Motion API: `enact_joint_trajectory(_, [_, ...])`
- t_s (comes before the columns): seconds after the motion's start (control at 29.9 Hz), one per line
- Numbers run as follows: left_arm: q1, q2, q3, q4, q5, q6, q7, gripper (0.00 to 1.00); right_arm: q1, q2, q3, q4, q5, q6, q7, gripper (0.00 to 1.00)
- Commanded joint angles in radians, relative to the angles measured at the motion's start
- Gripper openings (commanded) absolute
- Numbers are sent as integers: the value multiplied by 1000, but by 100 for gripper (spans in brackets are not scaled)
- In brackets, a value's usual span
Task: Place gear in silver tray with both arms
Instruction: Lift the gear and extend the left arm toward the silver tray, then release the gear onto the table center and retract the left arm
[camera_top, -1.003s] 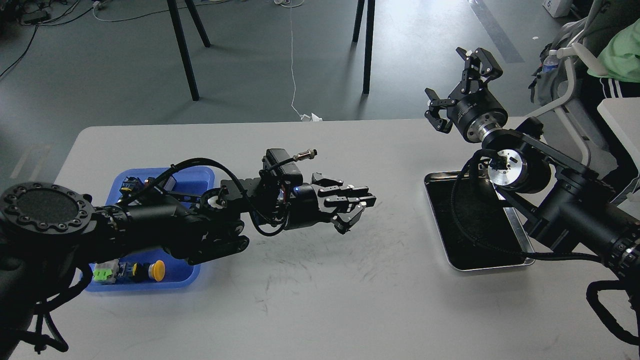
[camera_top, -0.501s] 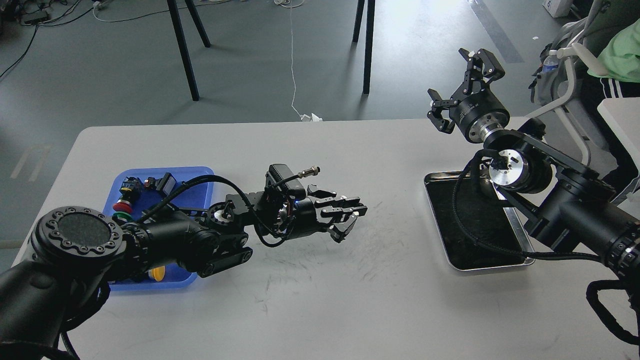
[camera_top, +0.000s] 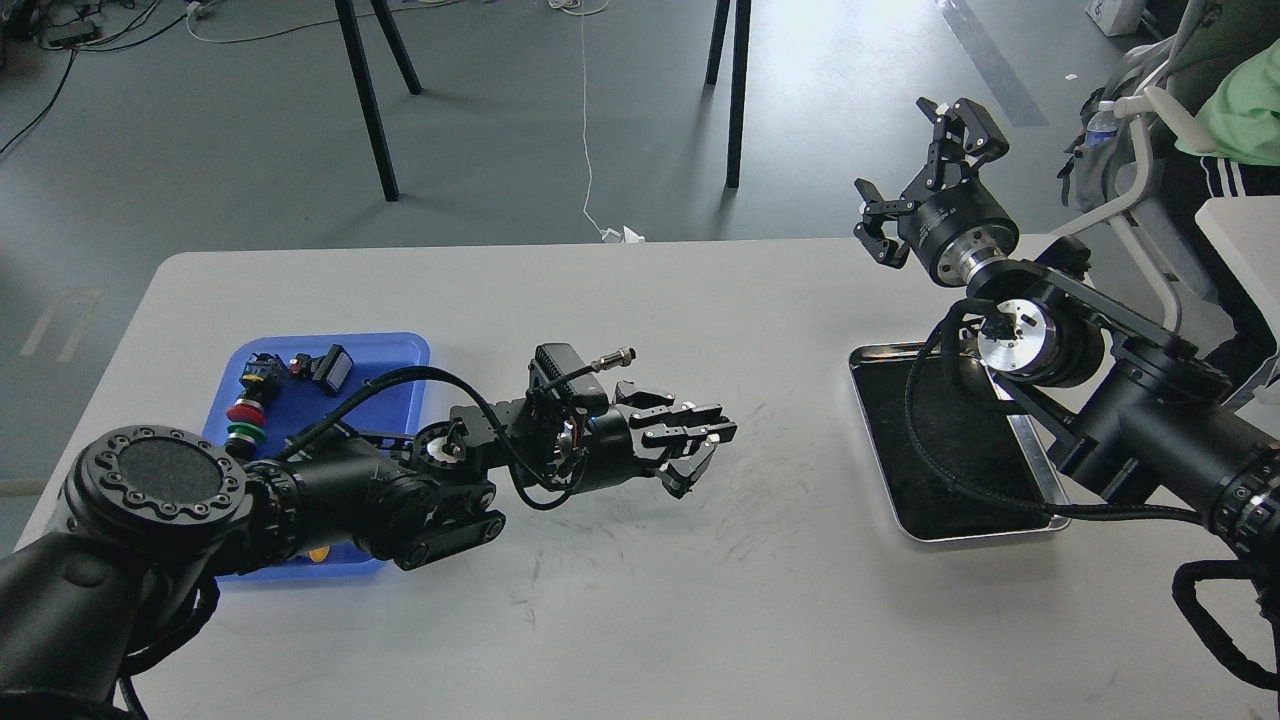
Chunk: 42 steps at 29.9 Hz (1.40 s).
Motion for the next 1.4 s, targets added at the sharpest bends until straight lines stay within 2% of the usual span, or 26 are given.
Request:
enact_joint_trajectory(0.0, [-4, 0, -2, -3, -1, 1, 0, 15, 0, 0, 0, 0, -1, 0, 0, 98])
enact_joint_trajectory(0.17, [-2, 0, -2, -4, -2, 1, 0, 16, 0, 0, 0, 0, -1, 0, 0, 98])
enact_joint_trajectory(0.63, [-2, 0, -8, -3, -11, 1, 0, 33, 2, 0, 0, -1, -2, 0, 0, 98])
enact_joint_trajectory(0.9, [-11, 0, -9, -1, -11, 0, 0, 49, 44, -15, -50, -4, 0, -2, 0, 98])
enact_joint_trajectory(1.1, [-14, 0, -43, 2, -31, 0, 0, 52, 63, -28, -80, -23, -1, 0, 0, 98])
enact_joint_trajectory(1.3, [-47, 0, -163, 3, -88, 0, 0, 73, 130, -67, -276, -14, -2, 3, -3, 98])
enact_joint_trajectory(1.37, [-63, 35, -186, -3, -116, -2, 0, 81, 147, -81, -319, -8, -3, 9, -3, 98])
